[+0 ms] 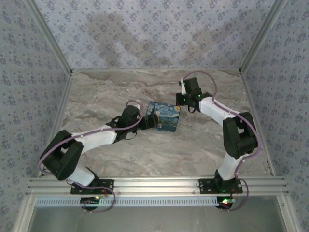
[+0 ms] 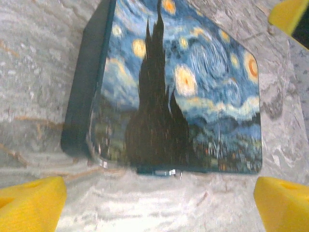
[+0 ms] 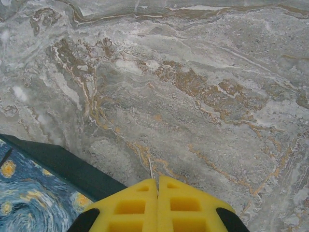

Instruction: Unlock a padlock with a key

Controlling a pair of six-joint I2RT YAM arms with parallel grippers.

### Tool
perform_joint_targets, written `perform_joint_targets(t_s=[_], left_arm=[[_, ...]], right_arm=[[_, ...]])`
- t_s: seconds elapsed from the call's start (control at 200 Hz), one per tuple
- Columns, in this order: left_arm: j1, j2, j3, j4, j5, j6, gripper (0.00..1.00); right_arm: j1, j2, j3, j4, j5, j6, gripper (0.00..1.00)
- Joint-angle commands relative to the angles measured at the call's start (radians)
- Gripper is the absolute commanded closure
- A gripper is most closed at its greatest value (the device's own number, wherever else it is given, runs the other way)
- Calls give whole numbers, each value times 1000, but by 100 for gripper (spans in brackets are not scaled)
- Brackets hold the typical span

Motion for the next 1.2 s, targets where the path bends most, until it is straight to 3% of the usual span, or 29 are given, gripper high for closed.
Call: perform_joint_targets(t_s=[0.0, 0.11, 0.26, 0.33, 0.5, 0.73, 1.194], left_arm=[[-26, -73, -55, 29, -1, 11, 0], [-68, -109, -108, 59, -53, 45, 0], [-114, -109, -231, 315, -116, 132, 0], [-113, -75, -243, 360, -120, 145, 0], [-115, 67, -246, 607, -5, 224, 2], [-117, 233, -142, 643, 72, 294, 1], [-139, 441, -55, 769, 76, 357, 2]], right_arm=[[7, 25, 13, -28, 38, -29, 100], [9, 28, 3, -29, 54, -35, 100], [8, 36, 1, -43, 73, -36, 100], [8, 35, -7, -42, 86, -36, 100], [7, 37, -14, -40, 93, -36, 100], [6, 38, -53, -25, 90, -27, 100], [10, 52, -80, -3, 56, -15, 100]])
